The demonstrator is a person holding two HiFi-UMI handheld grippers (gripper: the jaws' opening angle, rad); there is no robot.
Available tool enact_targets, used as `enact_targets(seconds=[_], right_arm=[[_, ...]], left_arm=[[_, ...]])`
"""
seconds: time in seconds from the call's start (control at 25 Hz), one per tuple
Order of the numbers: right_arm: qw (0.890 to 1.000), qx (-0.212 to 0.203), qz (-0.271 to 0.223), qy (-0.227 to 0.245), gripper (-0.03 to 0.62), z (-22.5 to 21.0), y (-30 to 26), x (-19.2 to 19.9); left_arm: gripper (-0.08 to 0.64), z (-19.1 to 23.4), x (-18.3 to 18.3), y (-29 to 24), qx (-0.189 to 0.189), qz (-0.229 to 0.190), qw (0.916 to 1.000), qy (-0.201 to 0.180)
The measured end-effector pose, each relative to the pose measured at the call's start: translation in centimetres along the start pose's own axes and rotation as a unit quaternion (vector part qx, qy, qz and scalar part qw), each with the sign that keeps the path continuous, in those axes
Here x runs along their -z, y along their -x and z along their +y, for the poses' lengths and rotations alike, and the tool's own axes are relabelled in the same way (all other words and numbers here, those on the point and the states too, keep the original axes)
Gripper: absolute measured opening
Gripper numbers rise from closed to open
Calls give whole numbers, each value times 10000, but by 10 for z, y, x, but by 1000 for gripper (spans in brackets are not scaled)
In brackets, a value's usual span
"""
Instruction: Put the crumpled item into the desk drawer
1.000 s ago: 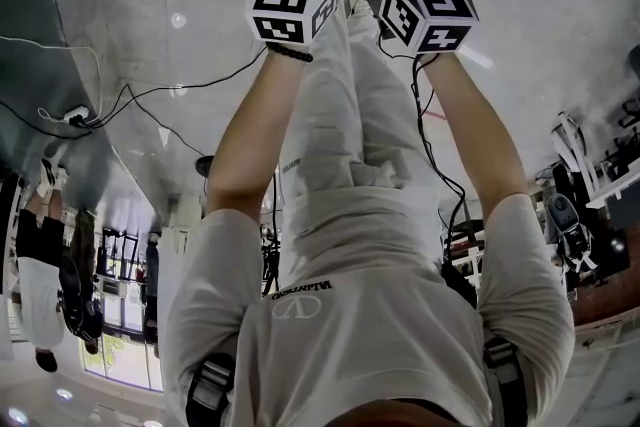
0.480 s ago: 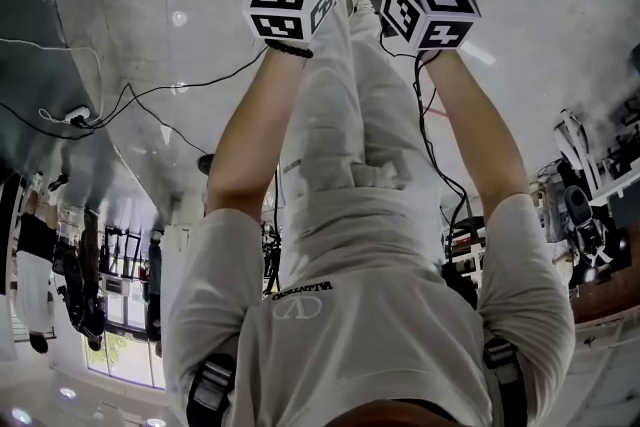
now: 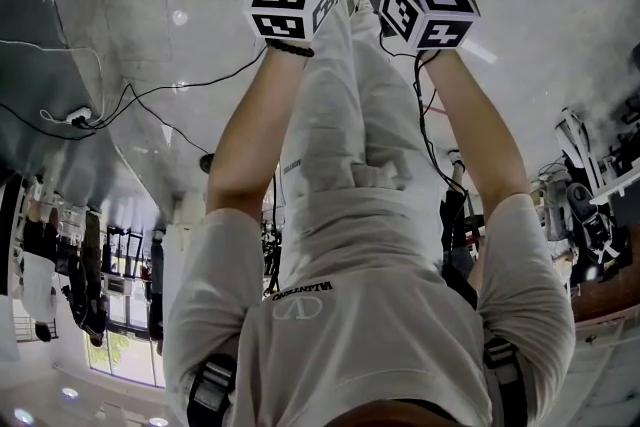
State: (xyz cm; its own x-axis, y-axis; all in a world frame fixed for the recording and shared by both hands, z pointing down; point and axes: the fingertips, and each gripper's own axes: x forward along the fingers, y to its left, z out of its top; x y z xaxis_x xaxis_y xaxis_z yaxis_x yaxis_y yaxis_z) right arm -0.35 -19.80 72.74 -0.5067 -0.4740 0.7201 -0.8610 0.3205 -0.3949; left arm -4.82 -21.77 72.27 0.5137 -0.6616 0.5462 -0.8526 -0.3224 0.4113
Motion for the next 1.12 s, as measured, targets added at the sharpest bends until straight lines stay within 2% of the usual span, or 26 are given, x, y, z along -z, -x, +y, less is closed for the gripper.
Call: enact_targets(seconds=[1.12], right_arm=[[10000, 55, 17, -60, 144, -2, -6, 5]], left_arm=[[-2, 5, 2, -3, 31, -6, 10000, 34]])
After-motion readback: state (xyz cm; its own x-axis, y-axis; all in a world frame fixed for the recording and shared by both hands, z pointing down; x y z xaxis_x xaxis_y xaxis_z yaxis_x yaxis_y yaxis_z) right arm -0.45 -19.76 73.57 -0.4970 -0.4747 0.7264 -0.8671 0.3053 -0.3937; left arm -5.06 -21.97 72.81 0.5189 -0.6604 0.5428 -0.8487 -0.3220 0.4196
